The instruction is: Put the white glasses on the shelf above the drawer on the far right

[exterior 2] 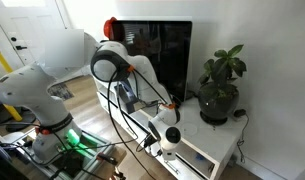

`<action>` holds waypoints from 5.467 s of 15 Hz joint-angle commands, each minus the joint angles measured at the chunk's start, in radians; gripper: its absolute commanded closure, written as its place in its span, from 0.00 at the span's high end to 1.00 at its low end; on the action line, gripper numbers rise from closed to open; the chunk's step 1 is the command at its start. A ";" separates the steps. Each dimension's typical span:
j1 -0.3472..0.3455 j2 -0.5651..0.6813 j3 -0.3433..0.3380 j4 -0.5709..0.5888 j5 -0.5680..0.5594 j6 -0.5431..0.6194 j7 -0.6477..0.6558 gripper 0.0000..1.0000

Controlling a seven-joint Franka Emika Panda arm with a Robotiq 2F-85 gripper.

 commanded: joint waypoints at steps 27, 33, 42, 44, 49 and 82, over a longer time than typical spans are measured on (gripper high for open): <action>0.057 0.335 0.080 0.426 0.330 0.140 -0.316 0.31; 0.044 0.281 0.078 0.331 0.298 0.144 -0.299 0.66; 0.117 0.121 -0.045 0.096 0.289 0.132 -0.270 1.00; 0.119 0.076 -0.051 0.042 0.304 0.145 -0.303 1.00; 0.145 -0.060 -0.097 -0.118 0.277 0.135 -0.328 1.00; 0.513 -0.883 -0.606 -0.761 -0.766 0.239 0.071 1.00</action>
